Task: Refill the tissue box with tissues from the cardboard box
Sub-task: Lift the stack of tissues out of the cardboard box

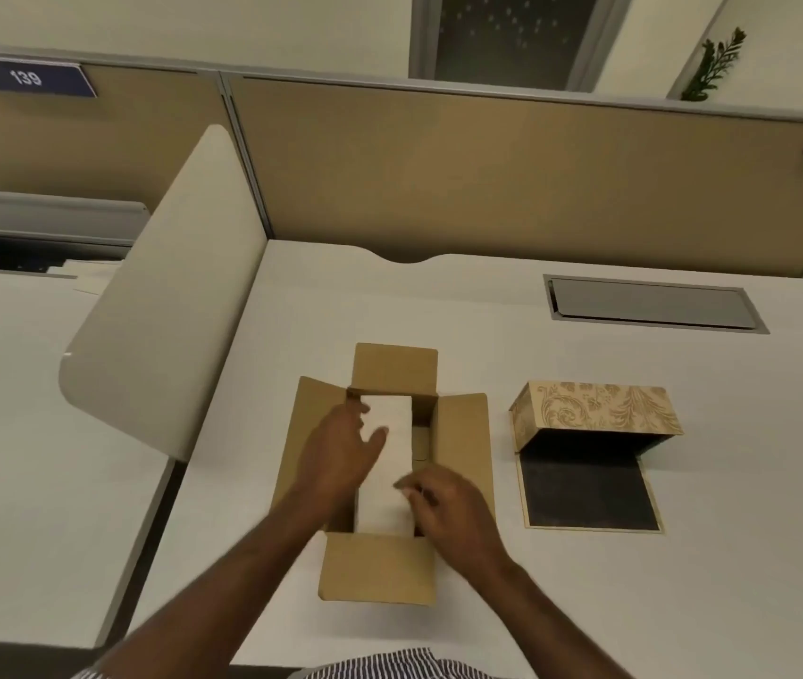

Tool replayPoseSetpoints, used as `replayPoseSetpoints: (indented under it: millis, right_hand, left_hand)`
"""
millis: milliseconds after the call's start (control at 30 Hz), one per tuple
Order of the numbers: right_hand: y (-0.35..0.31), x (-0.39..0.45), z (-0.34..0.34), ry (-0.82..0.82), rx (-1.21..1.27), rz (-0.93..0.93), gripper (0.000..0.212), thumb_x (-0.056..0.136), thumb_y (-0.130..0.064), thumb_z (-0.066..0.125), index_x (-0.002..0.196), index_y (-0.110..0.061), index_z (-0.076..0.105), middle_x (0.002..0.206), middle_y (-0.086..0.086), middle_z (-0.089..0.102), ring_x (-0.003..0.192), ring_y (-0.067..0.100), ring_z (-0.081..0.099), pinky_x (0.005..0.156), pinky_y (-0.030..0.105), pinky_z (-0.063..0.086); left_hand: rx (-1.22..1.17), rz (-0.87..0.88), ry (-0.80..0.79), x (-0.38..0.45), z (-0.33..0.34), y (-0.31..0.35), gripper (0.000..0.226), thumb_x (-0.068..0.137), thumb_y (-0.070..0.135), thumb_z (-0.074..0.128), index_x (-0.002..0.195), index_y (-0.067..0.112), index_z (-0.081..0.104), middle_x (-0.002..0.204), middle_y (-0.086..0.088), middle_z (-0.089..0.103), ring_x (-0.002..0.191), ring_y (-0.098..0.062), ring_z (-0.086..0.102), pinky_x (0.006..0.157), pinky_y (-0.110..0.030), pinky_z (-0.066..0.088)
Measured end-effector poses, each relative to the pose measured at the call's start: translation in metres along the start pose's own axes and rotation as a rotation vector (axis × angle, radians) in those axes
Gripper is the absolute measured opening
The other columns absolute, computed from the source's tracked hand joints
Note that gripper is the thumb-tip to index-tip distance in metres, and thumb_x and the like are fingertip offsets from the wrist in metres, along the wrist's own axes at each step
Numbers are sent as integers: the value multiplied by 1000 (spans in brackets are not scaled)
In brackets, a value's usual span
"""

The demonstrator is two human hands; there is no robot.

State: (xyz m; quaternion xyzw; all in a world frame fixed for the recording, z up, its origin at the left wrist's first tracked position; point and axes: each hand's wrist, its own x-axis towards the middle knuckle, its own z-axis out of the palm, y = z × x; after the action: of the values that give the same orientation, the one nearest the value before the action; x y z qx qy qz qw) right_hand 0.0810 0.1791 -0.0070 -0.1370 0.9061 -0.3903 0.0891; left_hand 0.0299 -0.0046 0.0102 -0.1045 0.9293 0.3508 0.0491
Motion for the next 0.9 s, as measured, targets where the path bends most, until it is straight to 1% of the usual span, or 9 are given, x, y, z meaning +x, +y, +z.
replayPoseSetpoints:
  millis: [67,133,267,433,600,667,733,800,900]
  right_hand:
    - [0,33,-1,180,-25,-32,22,100,-26,53,113,-26,71,114,-7,71,108,8,60,91,26,53]
    - [-6,68,1,273,-36,-66,24,101,-25,52,118,-23,68,121,-4,68,115,14,57,96,30,50]
    - [-6,112,16,174,-198,-60,41,104,-37,48,138,-18,58,146,4,57,138,24,47,116,41,36]
    - [13,119,30,85,-306,-28,57,104,-51,38,148,-16,46,155,5,47,145,25,39,122,43,27]
    - [15,121,34,120,-259,-8,67,101,-59,28,152,-17,39,154,6,48,144,26,41,122,44,29]
    - [15,121,34,116,-241,-2,77,98,-67,15,153,-17,36,154,6,47,144,25,40,123,42,27]
    - [17,120,35,117,-227,-4,84,94,-71,6,154,-18,34,154,6,47,144,25,40,123,41,26]
    - [18,121,35,121,-227,-5,85,94,-71,5,155,-19,33,154,5,48,144,24,40,123,41,25]
    - [20,122,36,121,-238,-2,85,94,-71,5,155,-19,34,154,5,48,144,24,40,123,40,24]
  left_hand:
    - [-86,-194,-145,-16,14,-3,69,91,48,66,148,17,41,149,-7,51,132,-25,54,104,-36,47]
    - [-249,-273,-185,-23,26,1,82,91,44,68,156,15,26,161,-9,36,144,-29,41,117,-43,39]
    - [-488,-418,-236,-19,44,8,75,98,35,61,157,9,22,160,-15,36,144,-32,40,118,-48,37]
    - [-429,-660,-286,-13,57,-4,66,101,38,52,153,3,31,153,-17,43,137,-33,47,110,-38,40]
    - [-412,-692,-281,-3,63,-14,59,98,36,57,144,2,43,139,-16,56,121,-30,58,94,-35,47]
    - [-399,-680,-284,0,66,-14,48,98,37,58,131,3,55,110,-10,66,92,-20,63,80,-30,49]
    - [-339,-694,-267,3,67,-13,30,98,38,58,103,9,61,82,-1,58,68,-12,53,66,-25,45]
    - [-334,-692,-265,5,70,-13,29,97,35,59,96,6,64,86,-5,60,69,-15,55,68,-28,47]
    - [-425,-712,-259,8,73,-17,41,93,34,66,114,-1,65,106,-12,66,91,-24,63,82,-34,53]
